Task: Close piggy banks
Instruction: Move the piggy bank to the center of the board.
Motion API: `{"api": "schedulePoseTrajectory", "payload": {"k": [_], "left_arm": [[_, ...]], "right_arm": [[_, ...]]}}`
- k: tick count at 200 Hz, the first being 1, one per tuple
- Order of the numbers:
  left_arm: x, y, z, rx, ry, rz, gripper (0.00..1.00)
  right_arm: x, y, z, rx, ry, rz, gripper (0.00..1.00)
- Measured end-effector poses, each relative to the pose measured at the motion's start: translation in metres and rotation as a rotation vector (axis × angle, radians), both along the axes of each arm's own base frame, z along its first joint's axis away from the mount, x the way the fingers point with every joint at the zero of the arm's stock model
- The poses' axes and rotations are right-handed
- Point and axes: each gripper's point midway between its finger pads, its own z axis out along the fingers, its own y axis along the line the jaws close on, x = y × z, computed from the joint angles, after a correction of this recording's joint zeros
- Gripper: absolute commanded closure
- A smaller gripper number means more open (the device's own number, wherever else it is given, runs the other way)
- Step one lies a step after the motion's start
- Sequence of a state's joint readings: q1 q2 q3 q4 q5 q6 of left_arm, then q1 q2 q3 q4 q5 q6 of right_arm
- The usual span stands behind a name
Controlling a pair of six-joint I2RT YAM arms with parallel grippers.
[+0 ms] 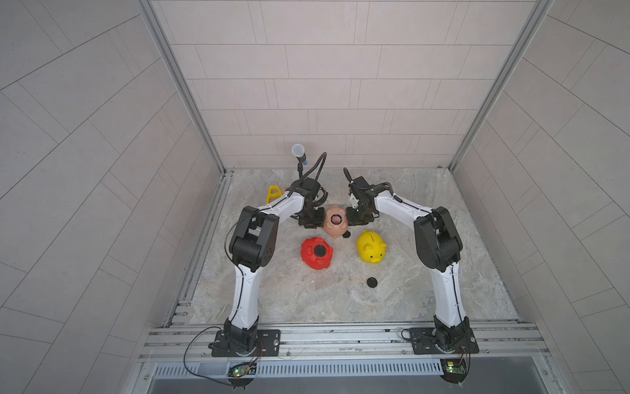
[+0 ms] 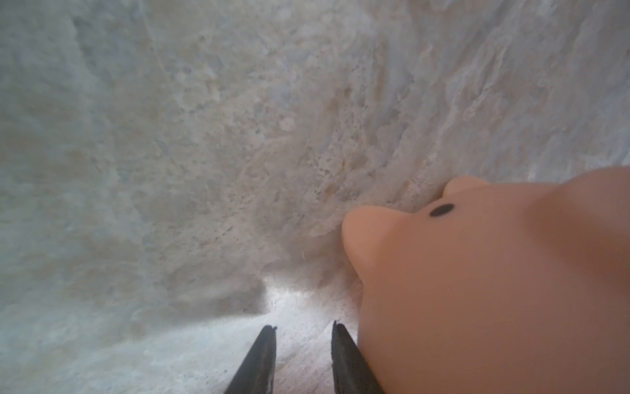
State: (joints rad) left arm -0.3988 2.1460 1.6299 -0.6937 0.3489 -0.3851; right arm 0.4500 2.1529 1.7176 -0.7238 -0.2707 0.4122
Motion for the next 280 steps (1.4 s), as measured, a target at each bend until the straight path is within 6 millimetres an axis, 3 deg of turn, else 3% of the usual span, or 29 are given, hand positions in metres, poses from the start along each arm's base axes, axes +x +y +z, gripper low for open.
{"api": "schedulePoseTrajectory", "payload": {"k": [88,137,188,280], "left_arm": [[0.03,-0.009,0.0,-0.008,-0.028,0.014,0.67],[0.033,-0.012,-0.005,-0.016,-0.02,0.021,0.66],[0.036,-0.013,-0.004,-0.02,-0.025,0.029,0.64],[0.04,-0.013,-0.006,-0.034,-0.039,0.041,0.57]], "right_arm": [[0.028,-0.011,-0.002,0.0,-0.009,-0.046,0.71],[0.04,-0.016,0.001,0.011,-0.025,-0.063,0.71],[0.042,-0.018,0.002,0.013,-0.024,-0.068,0.71],[0.042,-0.026,-0.007,0.032,-0.006,-0.083,0.6]]}}
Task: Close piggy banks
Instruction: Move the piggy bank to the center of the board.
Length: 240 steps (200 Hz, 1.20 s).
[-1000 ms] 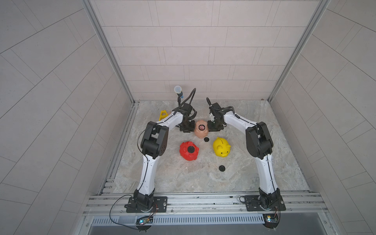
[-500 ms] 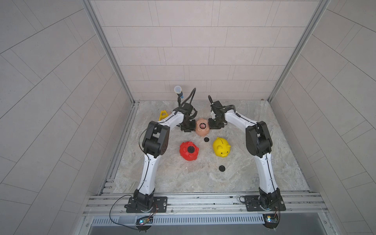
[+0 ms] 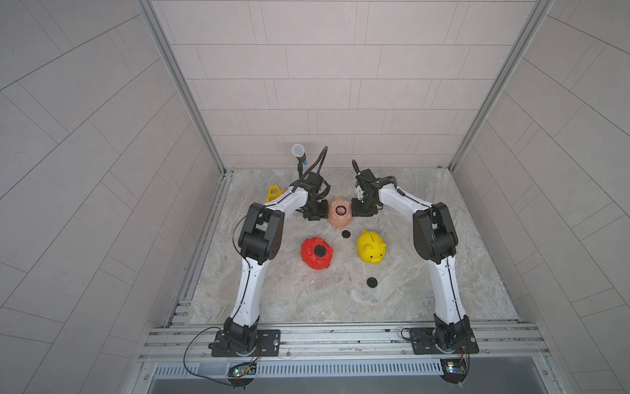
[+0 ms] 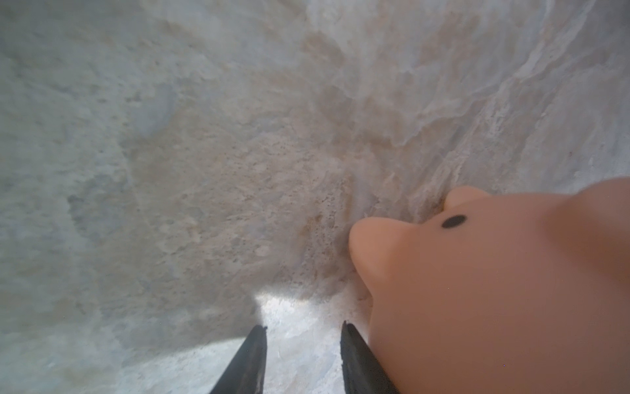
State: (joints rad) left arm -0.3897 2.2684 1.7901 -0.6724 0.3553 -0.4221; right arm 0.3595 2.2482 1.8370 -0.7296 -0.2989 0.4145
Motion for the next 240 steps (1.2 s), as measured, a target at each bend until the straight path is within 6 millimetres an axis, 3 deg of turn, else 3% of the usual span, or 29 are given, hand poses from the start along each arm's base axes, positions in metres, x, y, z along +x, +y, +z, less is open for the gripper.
{"api": "schedulePoseTrajectory", "payload": {"k": [30,54,116,148,240], "left_arm": [[-0.001,0.004,-0.002,-0.013,-0.001,0.008,0.57],[-0.002,0.008,-0.002,-0.023,0.0,0.014,0.57],[-0.011,0.024,-0.002,-0.025,0.0,0.044,0.57],[-0.019,0.036,-0.002,-0.024,0.003,0.067,0.57],[-0.019,0.053,0.0,-0.041,-0.021,0.118,0.57]], "right_arm": [[-0.009,-0.003,-0.014,0.018,0.036,0.002,0.6],[-0.012,-0.006,-0.007,0.038,0.032,0.004,0.61],[-0.018,-0.01,0.007,0.126,0.02,0.004,0.8],[-0.023,-0.006,0.012,0.178,0.018,0.007,0.89],[-0.042,0.014,0.01,0.339,0.078,0.022,0.97]]}}
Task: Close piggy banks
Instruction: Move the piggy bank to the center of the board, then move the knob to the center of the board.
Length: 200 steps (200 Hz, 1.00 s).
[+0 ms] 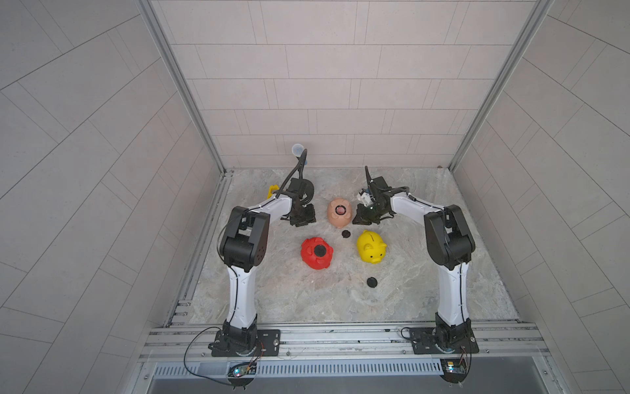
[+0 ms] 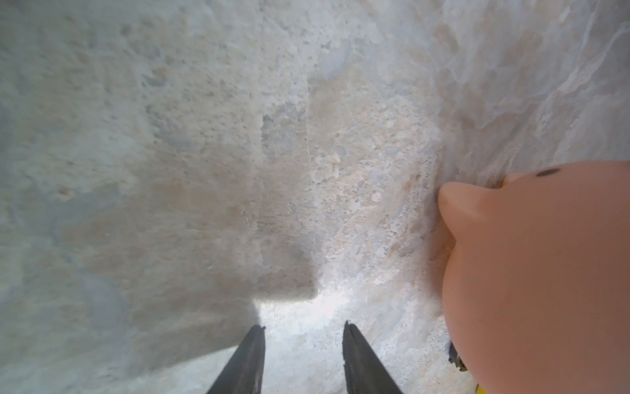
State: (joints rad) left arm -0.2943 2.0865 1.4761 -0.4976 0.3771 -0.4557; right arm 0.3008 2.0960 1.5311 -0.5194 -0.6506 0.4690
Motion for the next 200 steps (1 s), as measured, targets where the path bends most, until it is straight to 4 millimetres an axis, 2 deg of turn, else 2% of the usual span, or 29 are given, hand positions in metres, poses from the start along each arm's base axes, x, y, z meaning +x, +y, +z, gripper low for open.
{"api": "schedulePoseTrajectory", "payload": {"k": [200], "left_arm": [[0.001,0.0,-0.001,-0.005,-0.005,0.001,0.57]], "right_arm": [[-0.019,0.014,0.008,0.087,0.059,0.107,0.96]]}}
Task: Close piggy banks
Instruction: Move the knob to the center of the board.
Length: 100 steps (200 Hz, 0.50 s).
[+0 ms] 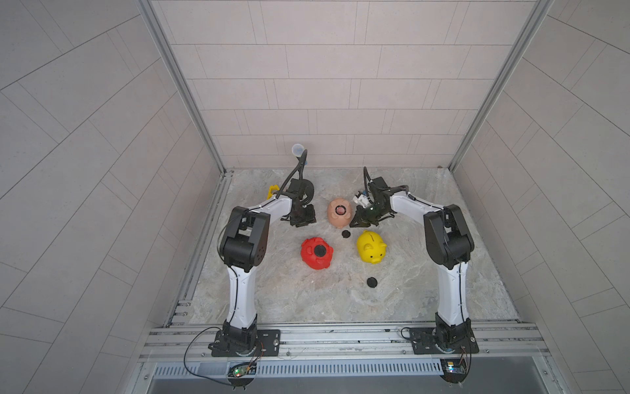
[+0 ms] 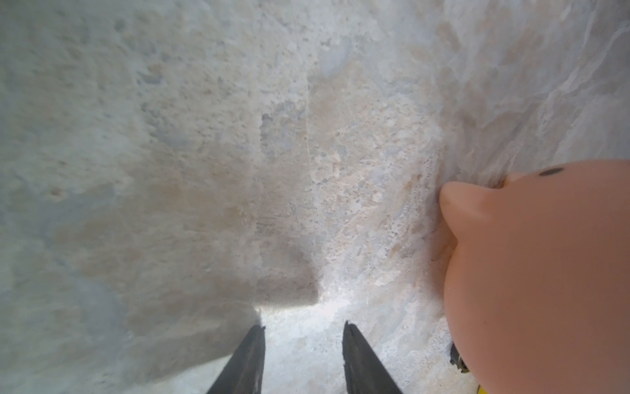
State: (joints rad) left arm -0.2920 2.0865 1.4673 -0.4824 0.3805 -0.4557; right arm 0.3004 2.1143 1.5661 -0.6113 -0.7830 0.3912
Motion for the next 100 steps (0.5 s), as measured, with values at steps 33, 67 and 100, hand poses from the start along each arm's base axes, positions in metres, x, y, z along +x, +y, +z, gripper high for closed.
{"api": "schedulePoseTrajectory", "payload": {"k": [33,67,100], "left_arm": [[0.0,0.0,0.0,0.0,0.0,0.0,0.57],[0.0,0.0,0.0,0.0,0.0,0.0,0.57],[0.0,0.0,0.0,0.0,0.0,0.0,0.57]], "right_arm": [[-0.003,0.0,-0.009,-0.003,0.025,0.007,0.96],[-0.005,0.001,-0.016,-0.001,0.045,0.018,0.96],[-0.005,0.002,-0.017,0.004,0.05,0.025,0.96]]}}
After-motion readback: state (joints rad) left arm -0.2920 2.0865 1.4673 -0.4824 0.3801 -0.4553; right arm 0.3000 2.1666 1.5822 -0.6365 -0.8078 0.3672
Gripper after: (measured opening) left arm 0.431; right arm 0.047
